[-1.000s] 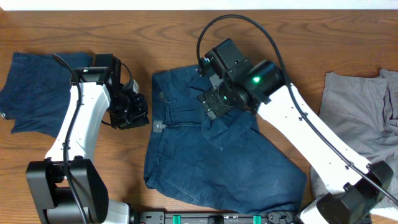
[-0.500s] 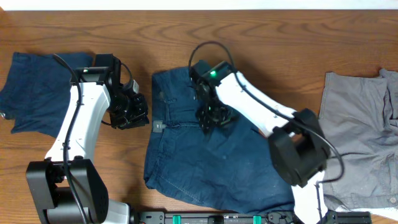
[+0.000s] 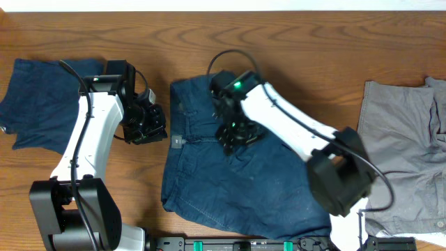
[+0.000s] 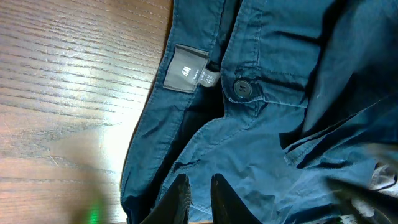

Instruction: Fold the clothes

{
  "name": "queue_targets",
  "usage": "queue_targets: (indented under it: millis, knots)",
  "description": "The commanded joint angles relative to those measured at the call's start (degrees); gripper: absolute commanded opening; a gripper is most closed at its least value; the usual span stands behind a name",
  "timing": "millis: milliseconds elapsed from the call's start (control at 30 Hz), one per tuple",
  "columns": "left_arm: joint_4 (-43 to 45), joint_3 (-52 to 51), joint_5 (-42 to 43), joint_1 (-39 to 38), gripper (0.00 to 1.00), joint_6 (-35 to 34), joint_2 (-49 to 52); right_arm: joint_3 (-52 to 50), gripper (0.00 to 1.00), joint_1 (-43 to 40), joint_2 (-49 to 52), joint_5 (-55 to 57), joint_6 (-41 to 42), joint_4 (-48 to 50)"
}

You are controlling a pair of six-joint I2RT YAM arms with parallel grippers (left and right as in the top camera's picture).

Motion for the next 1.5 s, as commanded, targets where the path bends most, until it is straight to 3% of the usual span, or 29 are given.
queue_targets:
  millis: [0,533,800,1133,1267,1367,1467]
  knots:
    - [-0.1,-0.3,-0.4,0.2,0.15,0.1,0.1,0.4,0.73,-2.3,-4.3,9.6,6.7,1.8]
    - [0.0,-0.3,-0.5,0.2,0.16,0.1,0.1,-5.7,0.69,-1.0,-2.1,1.3,10.7,13.2]
    - [0.0,-0.3,-0.5,0.2,0.17,0.1,0.1,-12.2,0.62,-0.3,-2.1,1.3,17.7,20.9]
    - [-0.1,-0.3,-0.5,0.2,0.17,0.1,0.1,-14.1,0.30,-0.6,-2.1,1.5,20.2,26.2]
    - [0.0,-0.3,-0.5,0.2,0.17,0.1,0.1,-14.1,0.23,-1.2,-2.1,1.5,20.2,25.6]
    - [0.0,-0.3,-0.5,0.2,0.17,0.1,0.1,-13.8,0.13,-2.2,-2.1,1.5,20.1,24.6]
    - [0.0,-0.3,-0.5,0.2,0.17,0.1,0.1,-13.7,0.11,-3.2,-2.4,1.5,20.1,23.6]
